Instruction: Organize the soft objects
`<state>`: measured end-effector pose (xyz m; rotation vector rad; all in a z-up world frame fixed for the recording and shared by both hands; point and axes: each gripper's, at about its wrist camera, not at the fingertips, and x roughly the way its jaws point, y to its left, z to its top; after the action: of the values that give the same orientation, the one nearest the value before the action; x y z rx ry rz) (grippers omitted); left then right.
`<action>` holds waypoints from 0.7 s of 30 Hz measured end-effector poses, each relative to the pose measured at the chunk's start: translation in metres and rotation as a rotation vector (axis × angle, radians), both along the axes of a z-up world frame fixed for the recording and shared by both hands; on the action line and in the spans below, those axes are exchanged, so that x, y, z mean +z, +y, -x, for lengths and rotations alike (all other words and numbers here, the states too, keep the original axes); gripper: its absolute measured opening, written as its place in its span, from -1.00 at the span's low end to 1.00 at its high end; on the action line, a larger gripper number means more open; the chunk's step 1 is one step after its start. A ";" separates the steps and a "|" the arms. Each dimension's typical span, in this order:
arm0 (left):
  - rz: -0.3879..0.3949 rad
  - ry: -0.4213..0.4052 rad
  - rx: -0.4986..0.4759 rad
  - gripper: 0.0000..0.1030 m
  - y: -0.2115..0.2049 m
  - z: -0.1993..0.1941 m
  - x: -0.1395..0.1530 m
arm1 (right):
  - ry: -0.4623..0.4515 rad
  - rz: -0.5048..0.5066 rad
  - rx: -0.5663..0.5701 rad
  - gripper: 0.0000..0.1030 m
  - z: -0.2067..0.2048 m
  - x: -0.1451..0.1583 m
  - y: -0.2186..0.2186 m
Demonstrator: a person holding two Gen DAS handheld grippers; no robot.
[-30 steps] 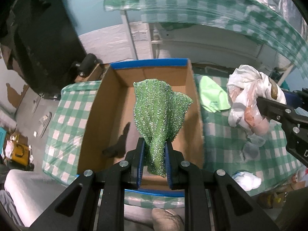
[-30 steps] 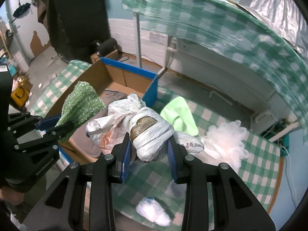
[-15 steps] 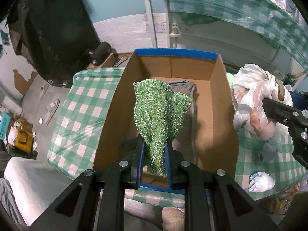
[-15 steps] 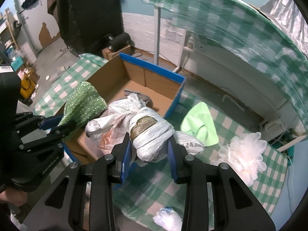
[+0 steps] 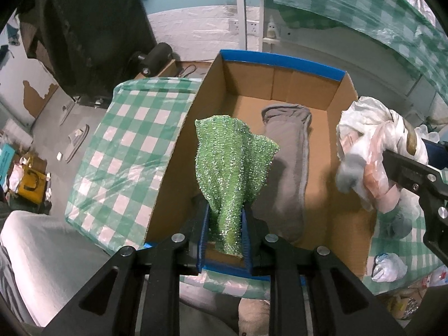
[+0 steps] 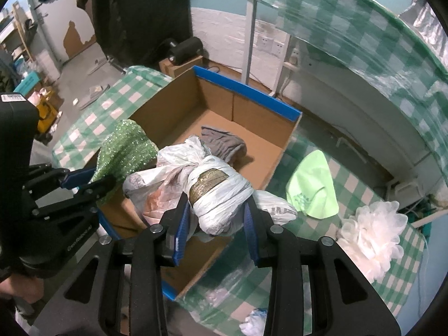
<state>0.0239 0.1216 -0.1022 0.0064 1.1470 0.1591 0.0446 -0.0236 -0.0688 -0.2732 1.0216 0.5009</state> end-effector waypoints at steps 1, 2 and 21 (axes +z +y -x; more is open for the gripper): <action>-0.002 -0.002 0.002 -0.33 0.001 0.000 0.000 | -0.001 -0.003 -0.001 -0.28 0.000 0.000 0.001; -0.005 -0.008 0.005 -0.26 0.002 0.000 0.001 | 0.000 -0.009 -0.004 -0.21 -0.001 0.000 0.001; -0.006 -0.039 -0.003 0.20 -0.001 0.002 0.009 | -0.014 -0.012 -0.089 0.34 0.001 0.006 -0.025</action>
<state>0.0221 0.1203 -0.0935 0.0097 1.1071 0.1596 0.0436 -0.0483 -0.0626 -0.2192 1.0117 0.4242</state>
